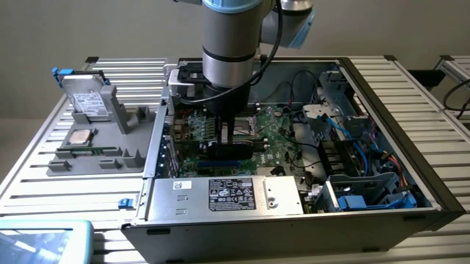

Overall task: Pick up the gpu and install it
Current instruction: 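Insert the gpu into the slot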

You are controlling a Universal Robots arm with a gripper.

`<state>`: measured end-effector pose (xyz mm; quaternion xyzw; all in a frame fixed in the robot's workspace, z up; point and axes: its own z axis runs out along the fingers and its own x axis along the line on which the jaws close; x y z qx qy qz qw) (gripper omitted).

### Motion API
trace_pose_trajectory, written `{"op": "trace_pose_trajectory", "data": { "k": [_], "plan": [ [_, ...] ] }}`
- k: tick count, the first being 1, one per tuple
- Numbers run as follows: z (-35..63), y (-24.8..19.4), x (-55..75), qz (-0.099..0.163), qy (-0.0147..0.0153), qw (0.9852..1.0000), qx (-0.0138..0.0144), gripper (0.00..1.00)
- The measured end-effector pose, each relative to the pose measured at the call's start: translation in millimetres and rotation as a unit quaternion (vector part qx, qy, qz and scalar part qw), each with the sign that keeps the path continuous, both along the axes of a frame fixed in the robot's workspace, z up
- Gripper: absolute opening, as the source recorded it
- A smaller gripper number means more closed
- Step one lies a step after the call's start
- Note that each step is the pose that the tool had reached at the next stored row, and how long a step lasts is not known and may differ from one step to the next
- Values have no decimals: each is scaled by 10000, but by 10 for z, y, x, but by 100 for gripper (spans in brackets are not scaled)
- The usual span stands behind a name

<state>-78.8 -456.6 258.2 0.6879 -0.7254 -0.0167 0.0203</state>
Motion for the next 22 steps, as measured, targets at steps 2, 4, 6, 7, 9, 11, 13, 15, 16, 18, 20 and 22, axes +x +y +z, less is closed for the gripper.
{"op": "trace_pose_trajectory", "data": {
  "k": [2,4,6,7,9,11,13,15,16,18,20,22],
  "plan": [
    [0,0,0,0,0,10000,-1,28],
    [0,0,0,0,0,10000,-1,28],
    [0,0,0,0,0,10000,-1,28],
    [1,0,-1,0,1,10000,-3,28],
    [-9,4,-1,0,0,10000,-5,28],
    [-20,8,-2,-1,0,10000,-10,28],
    [-22,9,-1,0,1,10000,-11,28],
    [-22,9,-2,0,1,10000,-11,28],
    [-22,9,-2,0,0,10000,-11,28],
    [-22,9,-2,0,0,10000,-11,28],
    [-22,9,-5,-1,0,10000,-10,28],
    [-23,10,-13,-1,0,10000,-10,28]
  ]
}}
